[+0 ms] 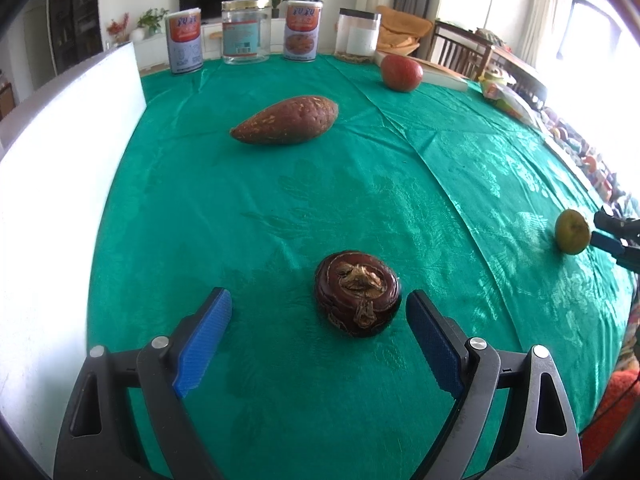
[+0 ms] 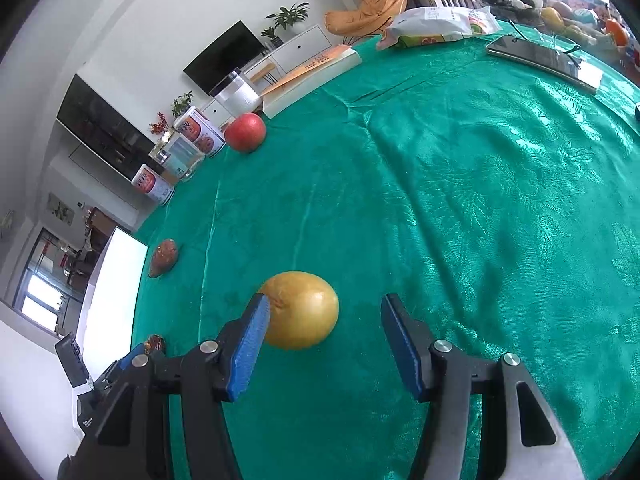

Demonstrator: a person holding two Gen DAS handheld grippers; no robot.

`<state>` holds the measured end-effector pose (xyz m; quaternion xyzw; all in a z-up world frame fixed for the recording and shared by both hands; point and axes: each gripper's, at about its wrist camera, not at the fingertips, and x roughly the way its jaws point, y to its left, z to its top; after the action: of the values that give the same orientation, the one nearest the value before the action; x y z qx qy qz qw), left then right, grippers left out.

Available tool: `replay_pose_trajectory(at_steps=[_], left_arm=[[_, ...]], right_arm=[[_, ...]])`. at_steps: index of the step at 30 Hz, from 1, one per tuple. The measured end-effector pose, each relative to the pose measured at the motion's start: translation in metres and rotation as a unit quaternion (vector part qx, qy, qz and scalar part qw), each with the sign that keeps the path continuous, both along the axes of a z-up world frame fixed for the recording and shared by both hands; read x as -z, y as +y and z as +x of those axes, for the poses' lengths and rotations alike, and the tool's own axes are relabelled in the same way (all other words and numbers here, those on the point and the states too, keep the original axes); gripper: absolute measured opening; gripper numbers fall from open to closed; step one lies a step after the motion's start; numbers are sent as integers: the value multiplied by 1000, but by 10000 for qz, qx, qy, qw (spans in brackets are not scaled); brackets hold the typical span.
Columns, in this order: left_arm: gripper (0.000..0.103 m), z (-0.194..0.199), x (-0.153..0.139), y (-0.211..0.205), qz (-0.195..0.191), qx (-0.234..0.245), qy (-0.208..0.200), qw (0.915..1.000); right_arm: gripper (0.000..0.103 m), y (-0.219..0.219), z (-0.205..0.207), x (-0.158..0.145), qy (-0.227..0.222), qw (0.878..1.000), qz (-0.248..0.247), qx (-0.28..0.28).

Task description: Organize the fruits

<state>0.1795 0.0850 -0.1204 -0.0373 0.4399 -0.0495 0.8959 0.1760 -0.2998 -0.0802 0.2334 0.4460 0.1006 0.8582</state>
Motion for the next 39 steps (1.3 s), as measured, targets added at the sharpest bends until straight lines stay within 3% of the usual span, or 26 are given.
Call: replay_pose_trajectory(at_steps=[7,11,13,17,20,21,24,27,30,35,39], left_arm=[[90,-7,-5,6,-35,-65,36,10000],[88,7,-3,-18,243,224,43,9994],[88,12,1,-28,460,321,90,9984],[87,14,3,-34,644,321,84,9974],[64,14,0,-34,636,324,44,9974],[49,15,-1,-34,628,356,47,9974],[45,17,-3,-35,591,355,113,9976],[45,8,-12,-31,310,314,119,9990],[44,-12,-38,-23,-343,313,78,9989],[44,-57,-120,6,-1388,340,-332,9892],[45,-94,-187,60,-1580,27,-904,9833]], right_arm=[[63,21,-4,3,74,9987,-312,-397],[66,33,1,0,132,9981,-384,-471],[73,31,6,-4,194,9981,-491,-330],[73,37,24,-6,541,9952,-670,-470],[73,55,34,-2,727,9885,-1105,-733],[73,59,36,0,806,9862,-1242,-736],[52,60,39,9,1068,9835,-1319,-619],[52,59,33,3,1006,9853,-1271,-545],[52,71,21,-16,806,9887,-1012,-762],[52,139,3,-76,230,9839,-636,-1654],[52,224,-15,-130,-302,9646,-334,-2600]])
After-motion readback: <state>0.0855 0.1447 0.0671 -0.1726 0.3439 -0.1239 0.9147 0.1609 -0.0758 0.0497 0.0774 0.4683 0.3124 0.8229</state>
